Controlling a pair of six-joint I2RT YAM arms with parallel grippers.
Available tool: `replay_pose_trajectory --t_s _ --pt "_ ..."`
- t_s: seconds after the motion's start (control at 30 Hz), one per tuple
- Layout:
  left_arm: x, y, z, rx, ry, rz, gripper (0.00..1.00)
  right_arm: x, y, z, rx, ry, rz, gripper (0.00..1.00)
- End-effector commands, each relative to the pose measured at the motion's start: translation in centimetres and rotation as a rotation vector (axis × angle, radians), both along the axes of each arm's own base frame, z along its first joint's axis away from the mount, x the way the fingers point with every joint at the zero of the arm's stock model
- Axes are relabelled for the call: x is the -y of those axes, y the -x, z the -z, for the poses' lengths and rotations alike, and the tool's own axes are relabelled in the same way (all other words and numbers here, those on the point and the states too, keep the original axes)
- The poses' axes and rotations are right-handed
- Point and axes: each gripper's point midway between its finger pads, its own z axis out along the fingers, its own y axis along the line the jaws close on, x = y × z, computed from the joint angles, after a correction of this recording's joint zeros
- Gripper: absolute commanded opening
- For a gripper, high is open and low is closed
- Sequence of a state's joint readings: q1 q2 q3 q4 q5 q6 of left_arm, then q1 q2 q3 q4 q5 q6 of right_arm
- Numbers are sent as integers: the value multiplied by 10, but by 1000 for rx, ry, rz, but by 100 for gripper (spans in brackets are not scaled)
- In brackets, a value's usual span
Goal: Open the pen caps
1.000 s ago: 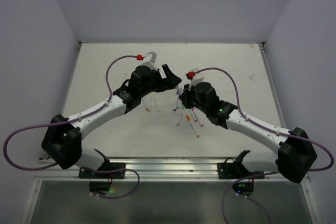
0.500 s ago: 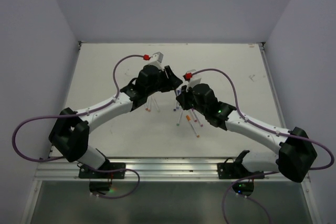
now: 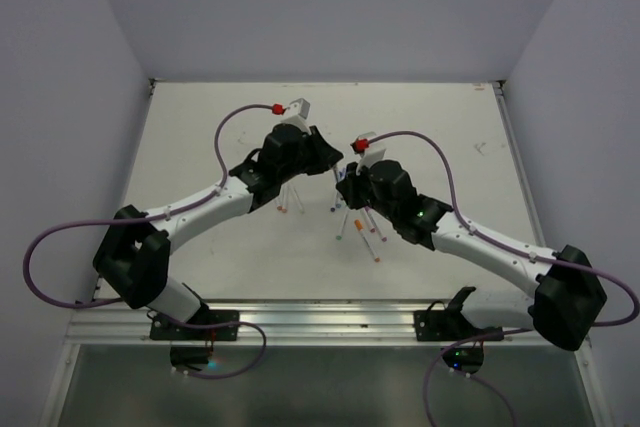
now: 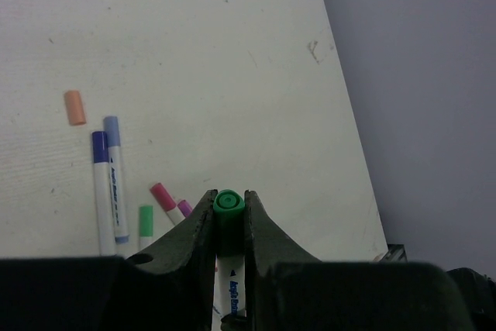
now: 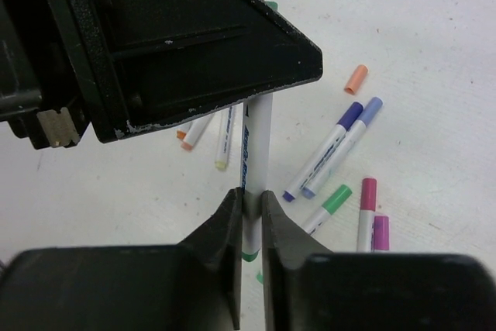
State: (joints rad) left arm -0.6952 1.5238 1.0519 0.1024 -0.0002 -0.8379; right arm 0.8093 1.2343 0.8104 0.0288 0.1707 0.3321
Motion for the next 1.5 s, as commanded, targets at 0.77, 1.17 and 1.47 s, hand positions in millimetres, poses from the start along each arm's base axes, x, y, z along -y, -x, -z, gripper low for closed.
replay_pose_trajectory --t_s 0.77,1.17,1.47 --pt "0 18 -56 118 190 30 0 -13 -1 -8 51 -66 -40 29" --pt "-2 15 -55 117 190 14 13 -5 -3 -4 67 -4 -31 0" --pt "4 9 -59 119 193 11 31 -9 0 2 48 8 -60 0"
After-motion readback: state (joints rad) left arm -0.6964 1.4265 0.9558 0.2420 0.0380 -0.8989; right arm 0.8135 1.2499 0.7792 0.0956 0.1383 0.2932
